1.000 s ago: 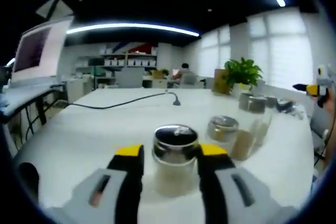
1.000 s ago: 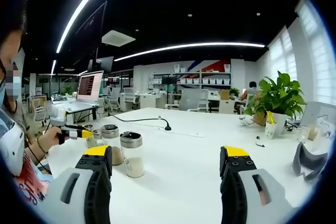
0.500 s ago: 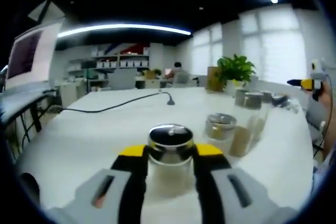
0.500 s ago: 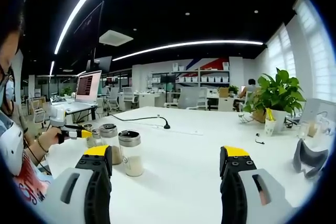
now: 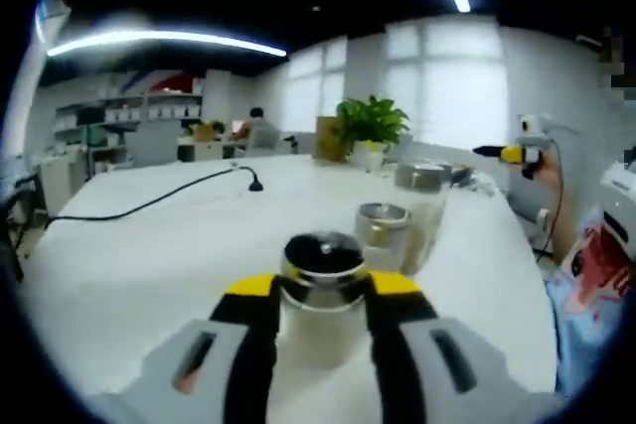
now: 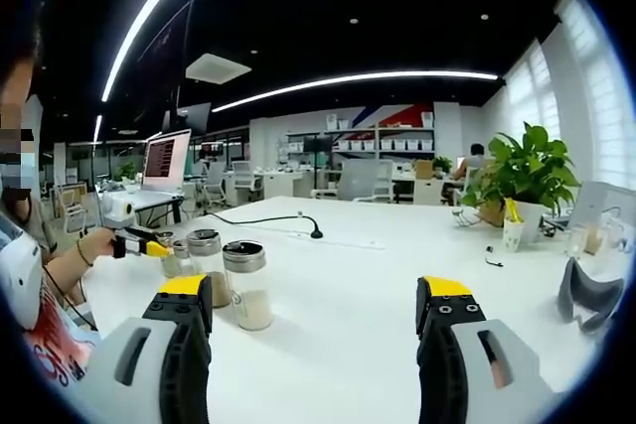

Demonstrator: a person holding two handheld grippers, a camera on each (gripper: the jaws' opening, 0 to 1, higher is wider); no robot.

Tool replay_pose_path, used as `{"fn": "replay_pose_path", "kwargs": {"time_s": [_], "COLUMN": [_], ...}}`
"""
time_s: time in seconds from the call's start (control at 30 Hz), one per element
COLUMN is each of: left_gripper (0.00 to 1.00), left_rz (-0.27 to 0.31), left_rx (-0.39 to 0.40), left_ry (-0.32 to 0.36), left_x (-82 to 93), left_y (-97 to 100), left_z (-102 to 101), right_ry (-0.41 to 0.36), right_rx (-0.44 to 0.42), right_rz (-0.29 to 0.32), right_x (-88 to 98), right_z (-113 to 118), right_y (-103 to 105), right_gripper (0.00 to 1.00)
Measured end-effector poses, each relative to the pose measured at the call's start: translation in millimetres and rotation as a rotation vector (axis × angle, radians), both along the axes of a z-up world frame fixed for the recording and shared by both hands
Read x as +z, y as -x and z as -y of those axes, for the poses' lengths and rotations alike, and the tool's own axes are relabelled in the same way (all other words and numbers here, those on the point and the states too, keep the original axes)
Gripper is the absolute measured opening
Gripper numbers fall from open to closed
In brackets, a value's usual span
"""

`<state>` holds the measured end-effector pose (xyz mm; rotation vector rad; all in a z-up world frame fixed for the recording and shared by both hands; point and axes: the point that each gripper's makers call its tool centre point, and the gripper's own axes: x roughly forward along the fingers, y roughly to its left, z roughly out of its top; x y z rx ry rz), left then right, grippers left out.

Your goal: Rotate the seasoning bottle until the label or dispensing opening points toward the visible target arrow and the bottle remains upright within the marked orientation range

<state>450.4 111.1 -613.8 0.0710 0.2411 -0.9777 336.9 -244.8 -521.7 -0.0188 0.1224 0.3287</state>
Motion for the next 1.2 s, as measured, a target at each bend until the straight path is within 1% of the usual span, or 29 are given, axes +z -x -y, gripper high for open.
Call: {"fn": "replay_pose_path", "kwargs": {"time_s": [0.03,0.2,0.37,0.43,0.47,0.67,0.8,0.97,1.0,1.2], "left_gripper": [0.35,0.35,0.35,0.35,0.34,0.34,0.34,0.34,0.34,0.34], "left_rz": [0.002,0.007,-0.004,-0.010,0.016,0.014,0.011,0.013,0.002,0.010], "left_rx": [-0.023,-0.110,-0.171,-0.182,-0.197,-0.217,-0.234,-0.267,-0.276,-0.283], "left_ry": [-0.013,-0.030,-0.041,-0.047,-0.065,-0.061,-0.058,-0.065,-0.058,-0.049], "left_x": [-0.9,-2.7,-6.0,-9.0,-9.8,-10.4,-10.2,-10.5,-10.7,-10.8], "left_y": [0.2,-0.1,-0.5,-1.1,-1.3,-0.7,-0.7,1.6,1.7,1.2], "left_z": [0.7,1.8,2.3,2.5,2.5,2.9,2.8,3.1,3.9,3.6], "right_ry": [-0.001,0.001,0.002,-0.003,-0.004,0.003,0.006,0.005,0.006,0.007], "right_rx": [0.001,0.008,0.013,0.010,0.009,0.024,0.022,0.016,0.020,0.021], "right_rz": [-0.002,0.001,-0.007,-0.012,-0.011,-0.010,-0.019,-0.017,-0.018,-0.021], "right_x": [-0.5,-0.3,-3.0,-3.9,-3.8,-3.7,-5.9,-5.1,-5.5,-6.6], "right_z": [-0.3,-3.7,-5.0,-4.8,-4.7,-9.1,-8.2,-5.9,-6.9,-8.3], "right_y": [-0.2,-0.5,-1.6,-2.2,-2.5,-2.6,-3.1,-2.9,-3.0,-3.0], "right_gripper": [0.87,0.87,0.87,0.87,0.87,0.87,0.87,0.87,0.87,0.87]}}
